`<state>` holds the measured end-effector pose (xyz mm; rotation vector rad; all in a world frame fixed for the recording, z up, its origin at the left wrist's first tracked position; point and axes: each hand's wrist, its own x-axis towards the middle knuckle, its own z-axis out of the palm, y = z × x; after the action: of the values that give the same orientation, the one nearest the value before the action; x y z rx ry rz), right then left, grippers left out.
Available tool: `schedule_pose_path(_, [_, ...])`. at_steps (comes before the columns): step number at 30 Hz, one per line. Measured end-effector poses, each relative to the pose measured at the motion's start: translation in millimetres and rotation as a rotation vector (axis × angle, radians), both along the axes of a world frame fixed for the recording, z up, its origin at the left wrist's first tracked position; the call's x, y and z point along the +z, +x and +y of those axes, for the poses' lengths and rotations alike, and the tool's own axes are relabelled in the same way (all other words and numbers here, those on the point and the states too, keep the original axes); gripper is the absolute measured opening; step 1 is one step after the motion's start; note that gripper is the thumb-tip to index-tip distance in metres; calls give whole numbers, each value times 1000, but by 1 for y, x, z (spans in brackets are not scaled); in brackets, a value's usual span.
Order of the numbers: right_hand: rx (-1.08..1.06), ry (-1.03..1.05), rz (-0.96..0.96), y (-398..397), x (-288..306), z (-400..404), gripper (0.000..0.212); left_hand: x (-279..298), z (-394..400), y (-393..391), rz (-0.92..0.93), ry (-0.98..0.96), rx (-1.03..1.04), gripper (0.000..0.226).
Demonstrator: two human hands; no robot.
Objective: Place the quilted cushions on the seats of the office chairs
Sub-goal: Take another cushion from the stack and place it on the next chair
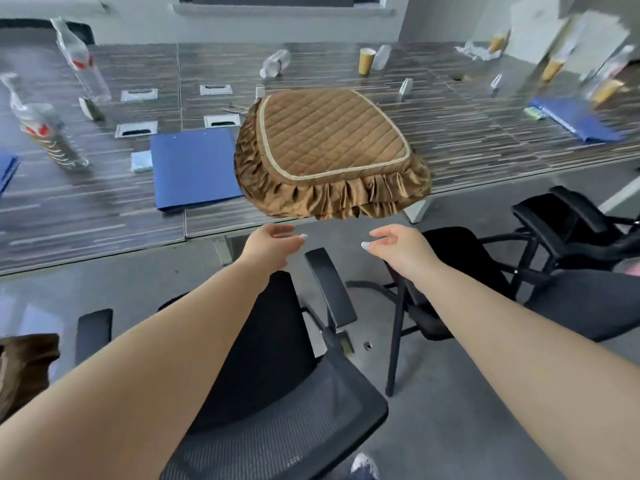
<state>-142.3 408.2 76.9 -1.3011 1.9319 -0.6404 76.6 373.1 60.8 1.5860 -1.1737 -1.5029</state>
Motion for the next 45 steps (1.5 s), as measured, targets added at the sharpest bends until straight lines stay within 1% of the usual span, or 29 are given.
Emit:
schedule_pose_path(6, [60, -33, -43, -49, -5, -100, 38, -5, -81, -41, -9, 22, 128, 39])
schedule_pose_path(9, [78, -26, -61, -77, -16, -165, 34, -18, -129, -70, -27, 48, 235, 41])
schedule_pose_path(11, [82, -27, -87, -86, -28, -192, 32, -22, -149, -85, -24, 61, 258, 41])
schedule_pose_path(13, [117, -5, -105, -104, -40, -235, 31, -30, -185, -107, -20, 63, 303, 39])
schedule_pose_path(16, [163, 16, -105, -123, -52, -284, 32, -34, -226, -124, -60, 45, 370, 37])
schedule_pose_path(18, [183, 20, -94, -138, -55, -330, 35, -36, -261, -134, -99, 17, 449, 33])
schedule_pose_path(22, [150, -26, -19, -165, -62, -396, 41, -40, -310, -133, -224, -29, 527, 30])
schedule_pose_path(25, [145, -76, 89, -183, -74, -442, 48, -48, -346, -124, -390, -57, 581, 38])
schedule_pose_path(29, [111, -110, 240, -196, -89, -483, 59, -69, -376, -104, -581, -61, 564, 48])
schedule_pose_path(31, [106, -90, 288, -200, -98, -495, 65, -81, -388, -96, -716, -17, 540, 60])
schedule_pose_path(33, [104, -88, 323, -202, -108, -503, 69, -91, -397, -88, -804, 61, 512, 75])
schedule_pose_path(35, [83, -87, 321, -201, -116, -509, 76, -102, -405, -81, -821, 109, 502, 88])
schedule_pose_path(37, [46, -34, 310, -200, -120, -516, 86, -112, -412, -73, -783, 152, 506, 101])
schedule_pose_path(39, [55, 23, 336, -201, -121, -521, 94, -116, -416, -65, -752, 204, 497, 112])
schedule_pose_path(42, [56, 47, 387, -200, -121, -524, 99, -116, -419, -58, -824, 264, 472, 113])
schedule_pose_path(43, [40, 39, 399, -200, -120, -523, 99, -115, -419, -57, -842, 255, 481, 111])
schedule_pose_path(45, [-10, -2, 408, -201, -115, -521, 92, -109, -419, -56, -821, 203, 518, 103])
